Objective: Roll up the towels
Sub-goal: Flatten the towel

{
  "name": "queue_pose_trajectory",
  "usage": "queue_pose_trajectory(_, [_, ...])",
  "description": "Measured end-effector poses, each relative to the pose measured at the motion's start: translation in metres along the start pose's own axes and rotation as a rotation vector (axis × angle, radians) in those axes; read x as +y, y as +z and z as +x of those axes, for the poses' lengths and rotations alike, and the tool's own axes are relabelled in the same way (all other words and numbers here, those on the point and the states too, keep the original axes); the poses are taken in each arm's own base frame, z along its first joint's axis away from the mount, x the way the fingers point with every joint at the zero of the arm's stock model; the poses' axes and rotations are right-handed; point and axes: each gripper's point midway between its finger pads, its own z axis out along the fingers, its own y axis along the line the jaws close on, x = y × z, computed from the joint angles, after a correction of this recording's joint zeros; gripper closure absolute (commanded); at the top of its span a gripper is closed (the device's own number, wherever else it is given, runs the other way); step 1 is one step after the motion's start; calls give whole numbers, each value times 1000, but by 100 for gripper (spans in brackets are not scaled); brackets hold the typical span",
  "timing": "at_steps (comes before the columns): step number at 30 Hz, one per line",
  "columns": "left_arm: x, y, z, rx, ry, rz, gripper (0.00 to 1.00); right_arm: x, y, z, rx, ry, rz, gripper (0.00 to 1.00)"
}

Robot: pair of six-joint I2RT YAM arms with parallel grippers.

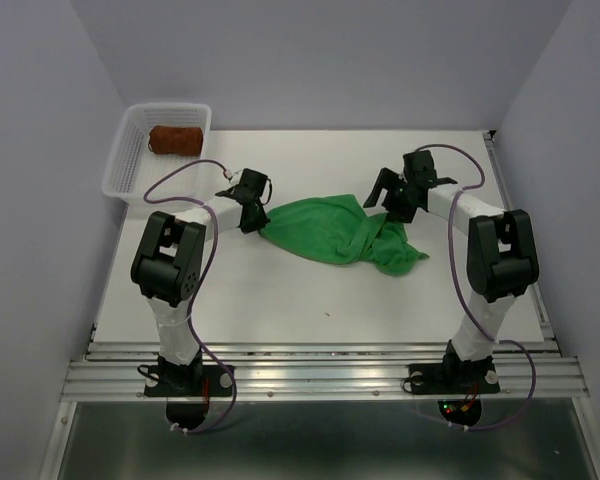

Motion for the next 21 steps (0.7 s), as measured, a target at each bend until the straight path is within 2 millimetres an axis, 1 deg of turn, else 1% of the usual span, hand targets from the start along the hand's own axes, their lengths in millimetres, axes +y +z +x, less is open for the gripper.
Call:
queue_pose_trajectory(1, [0,0,0,0,-1,0,100,-1,1,0,1,6,4,15])
queue_pose_trajectory(2, [1,0,0,0,-1,-1,100,-2,2,0,1,9,8,23])
queue_pose_trajectory(4, [1,0,0,1,-2,-1,100,-4,4,1,3,21,16,28])
queue_pose_trajectory(5, [2,0,-1,1,-4,-1,100,-5,7,3,8,30,21,36])
queue_pose_trajectory(6, [2,0,-1,1,-4,-2,100,-7,9,4,11,37,27,41])
queue_pose_trajectory(7, [3,-1,-1,1,-5,-2,100,-8,11,5,15,41,31,49])
queue_pose_trajectory(8, [3,-1,-1,1,-5,-3,100,-11,14,7,19,53,42,67])
queue_pose_trajectory(9, [4,-1,-1,1,-7,-4,100,-13,17,8,24,59,50,75])
queue_pose_trajectory(10, [5,-1,0,2,-7,-5,100,-16,19,9,23,74,63,80])
queue_pose_trajectory(11, [6,-2,0,2,-9,-6,100,-18,20,10,25,75,70,90])
queue_pose_trajectory(12, [7,-2,0,2,-10,-7,100,-20,21,9,19,86,82,94])
queue_pose_trajectory(14, [8,-3,0,3,-12,-7,100,-23,22,6,4,95,98,99])
queue_pose_trajectory(18, [16,-9,4,14,-21,-15,100,-22,22,0,-26,100,104,99])
queue_pose_trajectory(20, [23,-17,6,20,-35,-20,100,-20,16,-6,-52,94,104,99])
queue_pose_trajectory(21, [23,-22,3,13,-46,-12,100,-18,10,-11,-70,88,101,99])
